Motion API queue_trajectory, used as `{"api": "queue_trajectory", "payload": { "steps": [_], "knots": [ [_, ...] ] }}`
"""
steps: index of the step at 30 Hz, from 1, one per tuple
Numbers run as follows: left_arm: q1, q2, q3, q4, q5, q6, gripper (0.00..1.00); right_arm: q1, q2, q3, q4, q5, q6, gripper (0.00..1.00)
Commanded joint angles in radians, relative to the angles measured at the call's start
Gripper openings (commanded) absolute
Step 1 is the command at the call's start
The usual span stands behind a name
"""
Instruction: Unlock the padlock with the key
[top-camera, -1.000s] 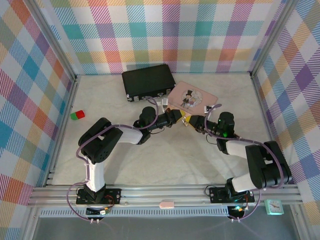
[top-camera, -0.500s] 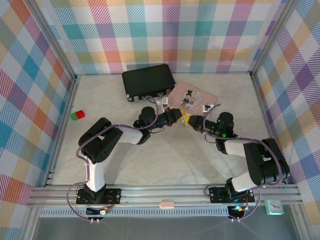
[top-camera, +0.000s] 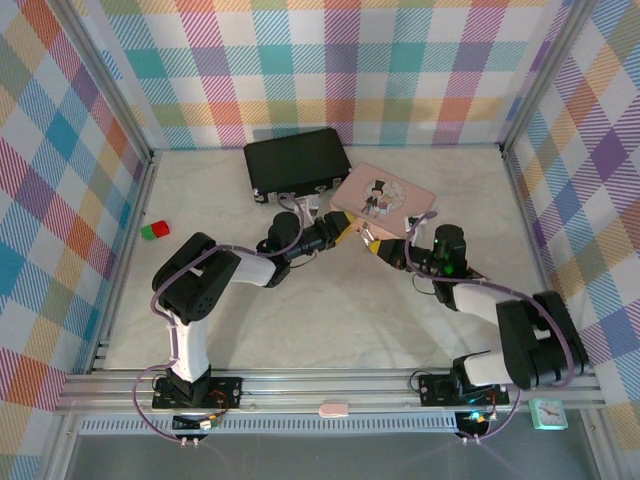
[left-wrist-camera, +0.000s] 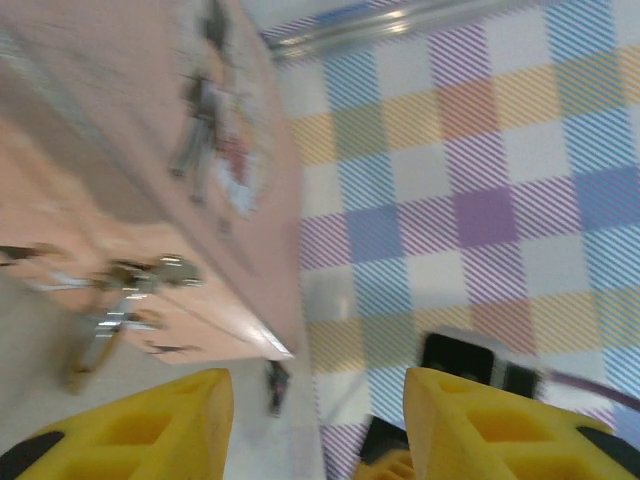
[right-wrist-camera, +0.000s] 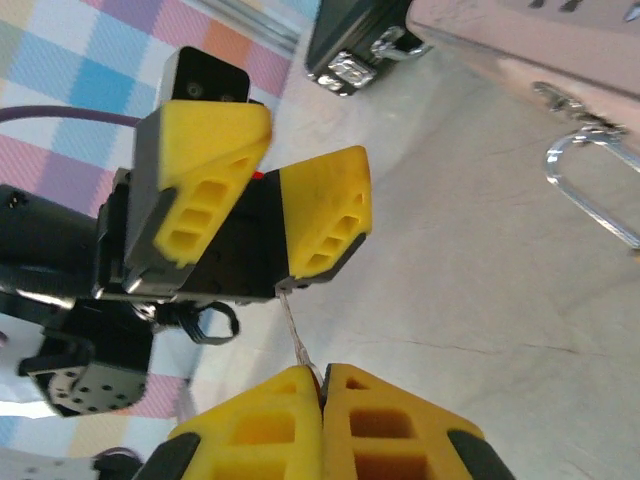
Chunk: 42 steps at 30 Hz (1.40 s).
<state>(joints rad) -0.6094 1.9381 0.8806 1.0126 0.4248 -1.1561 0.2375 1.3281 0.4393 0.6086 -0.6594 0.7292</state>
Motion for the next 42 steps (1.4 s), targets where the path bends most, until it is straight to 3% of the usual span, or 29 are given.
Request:
{"api": "queue_trajectory", "payload": {
  "steps": [1, 9, 19, 35, 39, 42],
  "knots": [
    [-0.013, -0.017, 0.03, -0.236, -0.064, 0.091, 0.5, 0.008, -0.102, 0.054, -0.334, 0.164, -0.245, 0.0],
    [-0.114, 0.01, 0.234, -0.732, -0.256, 0.301, 0.58, 0.007, -0.209, 0.07, -0.508, 0.366, -0.324, 0.0],
    [-0.214, 0.128, 0.466, -0.997, -0.474, 0.47, 0.61, 0.004, -0.229, 0.053, -0.467, 0.368, -0.281, 0.0],
    [-0.254, 0.346, 0.719, -1.178, -0.556, 0.478, 0.62, -0.031, -0.28, 0.005, -0.428, 0.358, -0.227, 0.0],
    [-0.253, 0.385, 0.761, -1.233, -0.569, 0.496, 0.57, -0.036, -0.279, 0.006, -0.423, 0.353, -0.225, 0.0],
    [-0.252, 0.382, 0.746, -1.238, -0.591, 0.514, 0.41, -0.039, -0.283, 0.004, -0.423, 0.352, -0.224, 0.0]
  ]
}}
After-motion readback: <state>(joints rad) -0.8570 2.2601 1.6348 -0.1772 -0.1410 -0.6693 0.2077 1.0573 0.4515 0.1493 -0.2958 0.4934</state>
